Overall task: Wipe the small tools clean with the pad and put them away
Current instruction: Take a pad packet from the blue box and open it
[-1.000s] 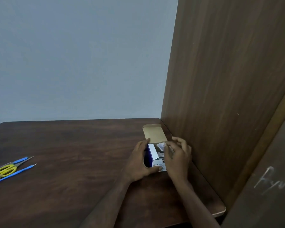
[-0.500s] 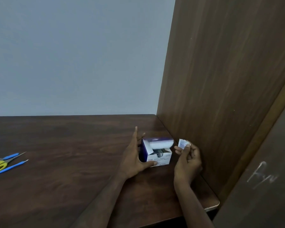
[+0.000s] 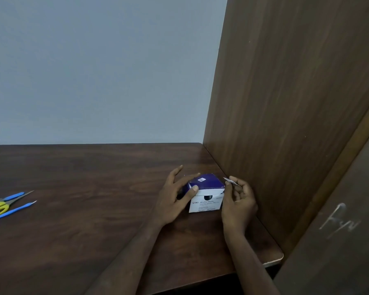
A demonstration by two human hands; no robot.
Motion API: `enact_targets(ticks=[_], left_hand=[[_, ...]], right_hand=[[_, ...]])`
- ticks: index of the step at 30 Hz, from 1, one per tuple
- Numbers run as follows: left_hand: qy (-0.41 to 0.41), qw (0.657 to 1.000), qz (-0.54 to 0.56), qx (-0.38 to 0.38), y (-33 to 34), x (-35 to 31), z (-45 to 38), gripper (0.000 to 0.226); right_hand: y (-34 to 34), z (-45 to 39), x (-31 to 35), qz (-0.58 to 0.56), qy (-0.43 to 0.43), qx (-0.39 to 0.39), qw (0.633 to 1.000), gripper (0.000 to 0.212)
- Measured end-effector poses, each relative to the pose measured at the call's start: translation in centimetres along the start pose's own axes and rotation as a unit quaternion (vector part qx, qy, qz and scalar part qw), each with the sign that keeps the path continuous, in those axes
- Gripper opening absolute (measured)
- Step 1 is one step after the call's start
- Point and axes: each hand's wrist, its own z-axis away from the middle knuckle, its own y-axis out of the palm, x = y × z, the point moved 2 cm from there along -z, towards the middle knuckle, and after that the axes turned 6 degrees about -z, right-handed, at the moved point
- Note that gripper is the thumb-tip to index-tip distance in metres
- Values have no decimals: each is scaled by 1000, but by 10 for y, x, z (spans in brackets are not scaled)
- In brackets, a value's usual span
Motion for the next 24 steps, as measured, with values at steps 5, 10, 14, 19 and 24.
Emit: enact_targets(ticks=[5, 10, 14, 19, 24], left_hand=[[-33, 997, -57, 42, 3, 3, -2, 65], [-41, 993, -85, 68, 4, 4, -4, 66], [-35, 998, 7, 44, 4, 7, -3, 70], [-76, 978, 105, -165, -9, 9, -4, 37], [-39, 976, 28, -212, -55, 4, 18, 16]], right_hand=[[-3, -2, -1, 45, -7, -23, 999, 32], [-3, 3, 8, 25, -34, -32, 999, 17], [-3, 9, 15, 97, -141, 14, 985, 17], [3, 13, 23, 163, -265, 78, 947, 13], [11, 22, 27, 181, -368, 139, 901, 17]])
